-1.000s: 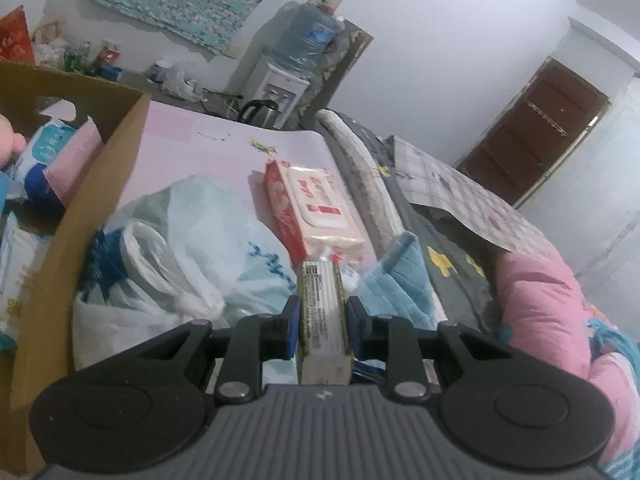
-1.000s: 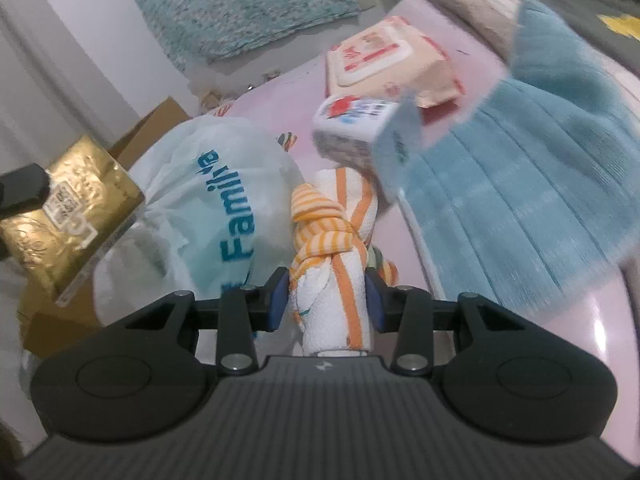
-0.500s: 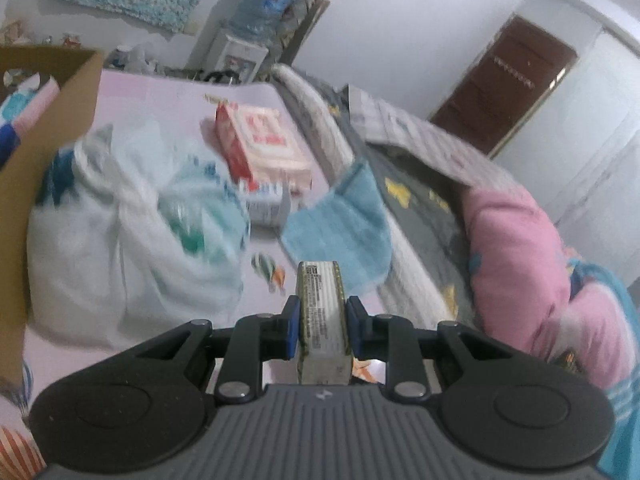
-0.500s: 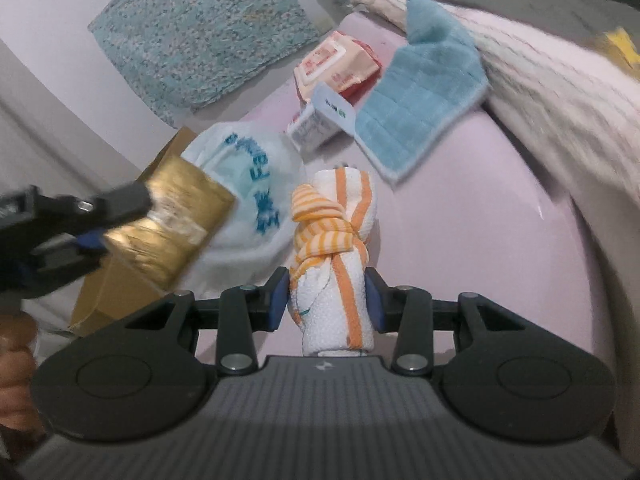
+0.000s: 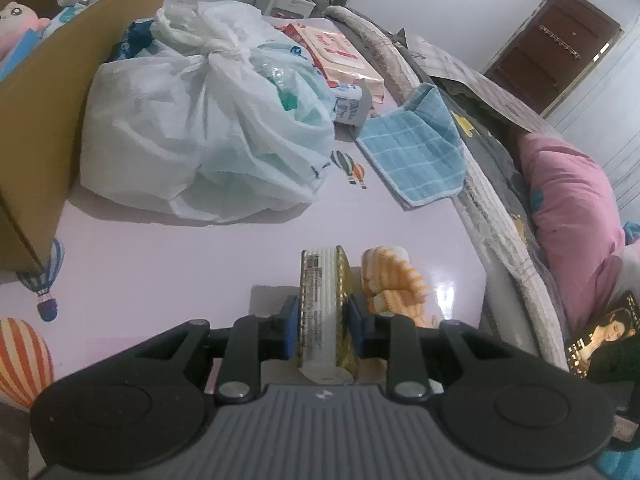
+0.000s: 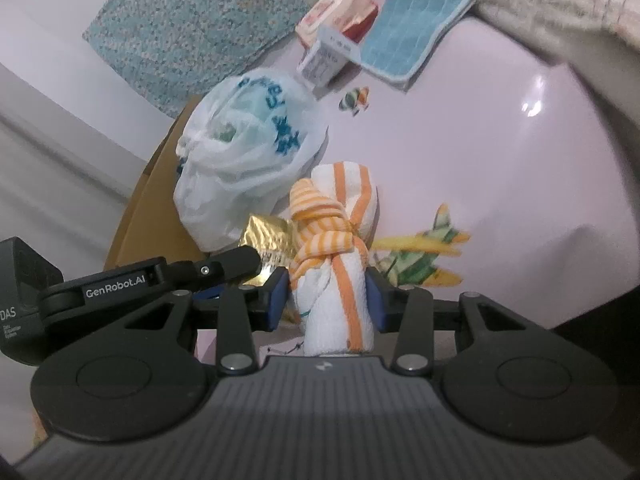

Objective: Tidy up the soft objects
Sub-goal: 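Grasp the orange-striped towel roll with the right tool while the left tool holds the gold packet, then carry the towel roll and gold packet with both tools over the box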

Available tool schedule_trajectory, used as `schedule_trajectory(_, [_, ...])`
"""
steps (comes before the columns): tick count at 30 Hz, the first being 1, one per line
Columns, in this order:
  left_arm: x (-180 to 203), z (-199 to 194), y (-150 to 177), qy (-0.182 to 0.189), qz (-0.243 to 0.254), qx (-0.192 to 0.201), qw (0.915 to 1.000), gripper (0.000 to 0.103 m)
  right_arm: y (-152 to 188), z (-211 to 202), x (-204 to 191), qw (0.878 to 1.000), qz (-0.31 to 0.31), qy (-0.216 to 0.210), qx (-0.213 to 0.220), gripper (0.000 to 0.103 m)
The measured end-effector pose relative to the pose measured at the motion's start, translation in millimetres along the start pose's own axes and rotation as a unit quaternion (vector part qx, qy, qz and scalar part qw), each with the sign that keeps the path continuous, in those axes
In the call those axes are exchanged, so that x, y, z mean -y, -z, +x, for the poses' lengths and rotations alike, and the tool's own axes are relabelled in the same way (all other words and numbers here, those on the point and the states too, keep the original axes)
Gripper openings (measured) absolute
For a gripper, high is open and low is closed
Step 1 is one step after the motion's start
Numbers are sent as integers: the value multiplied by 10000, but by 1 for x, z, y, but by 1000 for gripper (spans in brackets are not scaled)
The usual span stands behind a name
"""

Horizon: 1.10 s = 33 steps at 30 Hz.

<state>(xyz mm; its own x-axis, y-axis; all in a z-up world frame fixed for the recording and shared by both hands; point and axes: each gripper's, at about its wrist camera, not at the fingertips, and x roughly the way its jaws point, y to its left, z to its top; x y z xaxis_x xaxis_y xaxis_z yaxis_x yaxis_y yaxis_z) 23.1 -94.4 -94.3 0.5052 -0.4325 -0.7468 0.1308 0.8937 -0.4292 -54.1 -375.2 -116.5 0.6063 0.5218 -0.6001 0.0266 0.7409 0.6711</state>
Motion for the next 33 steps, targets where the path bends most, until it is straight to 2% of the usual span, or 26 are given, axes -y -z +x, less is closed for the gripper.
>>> schedule_trajectory(11, [-10, 3, 2, 85, -144, -135, 9998, 31, 3, 10, 3, 9994, 249, -242, -15, 40])
schedule_trajectory(19, [-13, -14, 3, 395, -319, -143, 9986, 26, 7, 0, 0, 9972, 449, -587, 75, 40])
schedule_trajectory(26, [-9, -52, -2, 713, -275, 207, 9969, 26, 3, -28, -32, 9968, 6, -719, 351, 40])
schedule_trajectory(33, [-18, -114, -11, 872, -233, 890, 9919, 26, -7, -48, -92, 9906, -752, -992, 562, 40])
